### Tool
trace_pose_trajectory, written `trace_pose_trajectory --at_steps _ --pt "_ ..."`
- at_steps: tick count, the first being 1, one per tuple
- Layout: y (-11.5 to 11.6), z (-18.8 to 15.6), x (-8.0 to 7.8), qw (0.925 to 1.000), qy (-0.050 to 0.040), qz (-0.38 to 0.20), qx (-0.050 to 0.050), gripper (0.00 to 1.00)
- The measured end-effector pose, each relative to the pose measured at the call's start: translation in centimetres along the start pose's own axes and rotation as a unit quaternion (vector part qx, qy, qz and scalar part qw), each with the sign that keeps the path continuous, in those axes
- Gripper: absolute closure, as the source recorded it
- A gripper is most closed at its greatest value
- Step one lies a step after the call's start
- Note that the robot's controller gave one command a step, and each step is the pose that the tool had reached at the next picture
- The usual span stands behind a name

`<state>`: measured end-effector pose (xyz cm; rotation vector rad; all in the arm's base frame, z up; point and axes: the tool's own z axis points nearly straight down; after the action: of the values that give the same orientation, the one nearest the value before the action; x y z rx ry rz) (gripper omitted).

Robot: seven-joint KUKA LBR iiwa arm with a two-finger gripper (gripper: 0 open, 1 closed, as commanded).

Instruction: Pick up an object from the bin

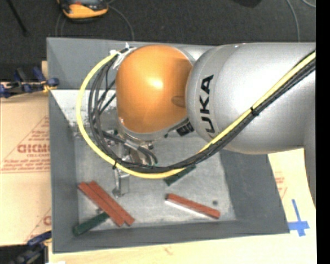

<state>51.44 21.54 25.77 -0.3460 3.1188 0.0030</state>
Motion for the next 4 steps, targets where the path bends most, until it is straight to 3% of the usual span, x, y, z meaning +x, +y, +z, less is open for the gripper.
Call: trace_pose_trajectory --at_steps 1,2,3,4 --pt "0.3 5.2 -0.2 0.9997 -0.0030 -0.023 0.000 0.00" --pt "-0.9 9.1 1.3 0.9998 0.0012 0.021 0.000 0.00" --pt "0.1 13.0 2.5 0.9999 -0.0003 -0.014 0.001 0.00" --pt "-0.4 17.6 2.7 0.9923 -0.0012 -0.124 0.000 0.00"
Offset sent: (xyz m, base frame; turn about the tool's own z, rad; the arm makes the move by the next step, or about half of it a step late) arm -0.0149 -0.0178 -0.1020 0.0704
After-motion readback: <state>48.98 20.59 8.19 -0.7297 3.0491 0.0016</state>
